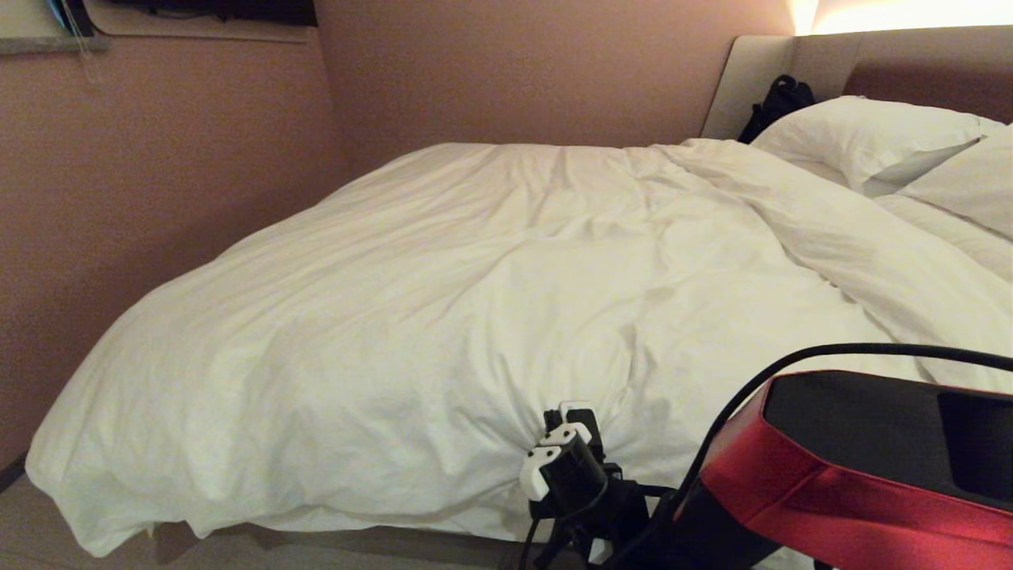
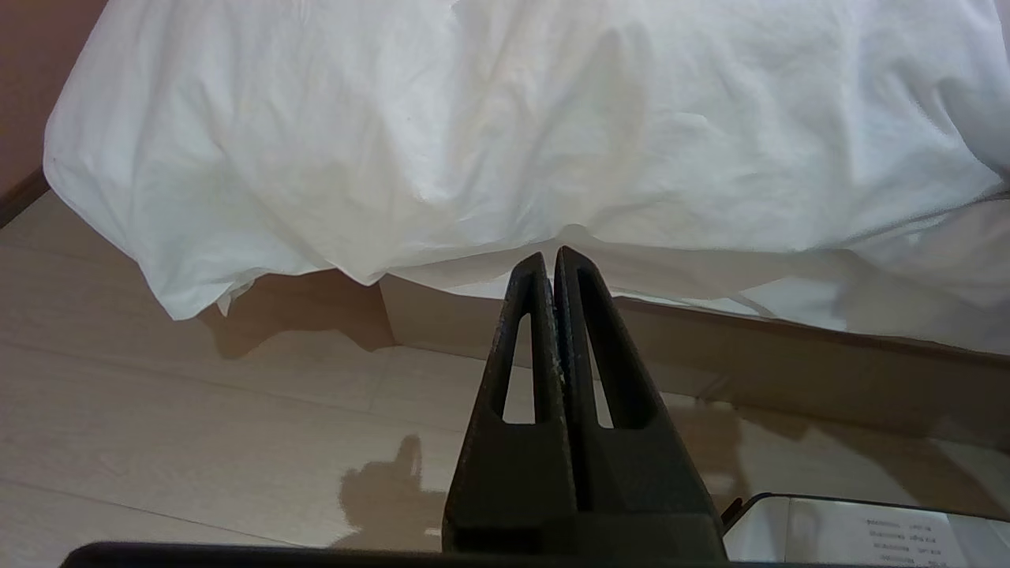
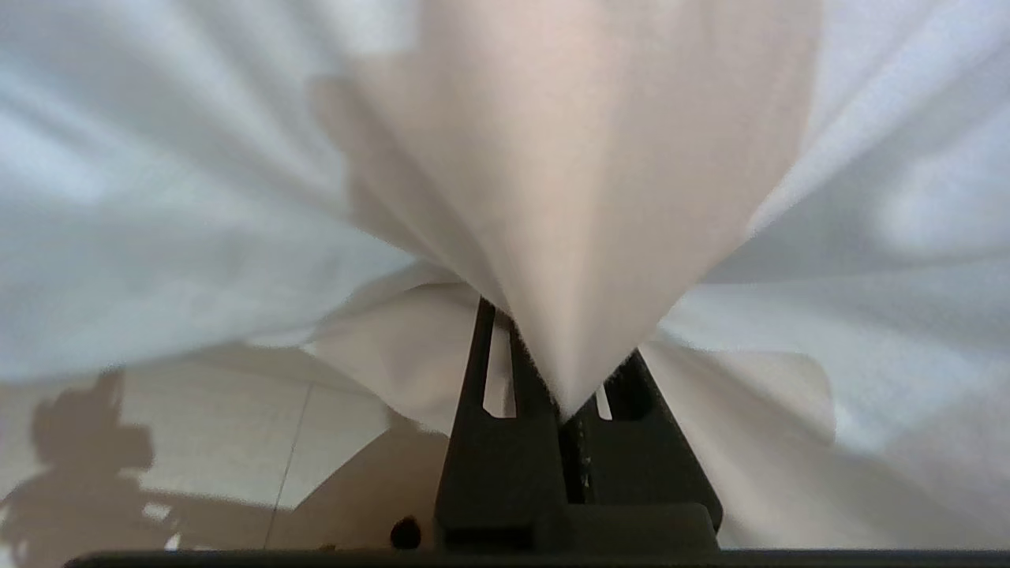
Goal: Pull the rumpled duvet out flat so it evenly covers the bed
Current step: Flatten the corners of the folded blanket
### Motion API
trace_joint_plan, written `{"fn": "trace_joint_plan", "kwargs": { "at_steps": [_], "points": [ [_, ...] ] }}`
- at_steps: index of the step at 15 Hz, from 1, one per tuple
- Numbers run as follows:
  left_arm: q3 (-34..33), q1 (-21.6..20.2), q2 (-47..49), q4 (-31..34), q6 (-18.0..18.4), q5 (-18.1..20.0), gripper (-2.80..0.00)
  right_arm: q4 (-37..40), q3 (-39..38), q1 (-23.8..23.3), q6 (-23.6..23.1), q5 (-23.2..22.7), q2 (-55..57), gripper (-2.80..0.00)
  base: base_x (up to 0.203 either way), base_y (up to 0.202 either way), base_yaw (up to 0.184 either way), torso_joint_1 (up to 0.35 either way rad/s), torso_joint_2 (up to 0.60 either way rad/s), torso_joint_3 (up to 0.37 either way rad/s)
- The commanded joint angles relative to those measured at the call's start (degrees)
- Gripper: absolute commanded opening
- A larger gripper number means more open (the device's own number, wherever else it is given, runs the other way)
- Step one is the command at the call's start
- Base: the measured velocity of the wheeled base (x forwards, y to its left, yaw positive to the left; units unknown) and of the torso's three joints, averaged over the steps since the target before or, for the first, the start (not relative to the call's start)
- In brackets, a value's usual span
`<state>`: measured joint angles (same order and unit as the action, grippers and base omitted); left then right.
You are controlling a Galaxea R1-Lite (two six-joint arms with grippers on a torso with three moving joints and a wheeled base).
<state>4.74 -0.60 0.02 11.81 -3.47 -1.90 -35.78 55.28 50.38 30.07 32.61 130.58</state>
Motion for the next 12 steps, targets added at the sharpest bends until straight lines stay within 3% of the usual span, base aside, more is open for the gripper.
{"fn": "trace_joint_plan", "kwargs": {
  "at_steps": [1,10,12],
  "points": [
    [0.0,0.0,0.0,0.1,0.0,0.0,-2.8,-0.4,-1.1,1.0,0.2,0.0,-2.6,-2.8,0.0,0.0,0.0,0.0,0.0,0.0],
    [0.0,0.0,0.0,0.1,0.0,0.0,-2.8,-0.8,-13.2,6.0,3.4,0.0,-8.4,-2.8,0.0,0.0,0.0,0.0,0.0,0.0],
    [0.0,0.0,0.0,0.1,0.0,0.0,-2.8,-3.9,-15.0,6.9,3.3,0.0,-8.7,-2.8,0.0,0.0,0.0,0.0,0.0,0.0]
  ]
}}
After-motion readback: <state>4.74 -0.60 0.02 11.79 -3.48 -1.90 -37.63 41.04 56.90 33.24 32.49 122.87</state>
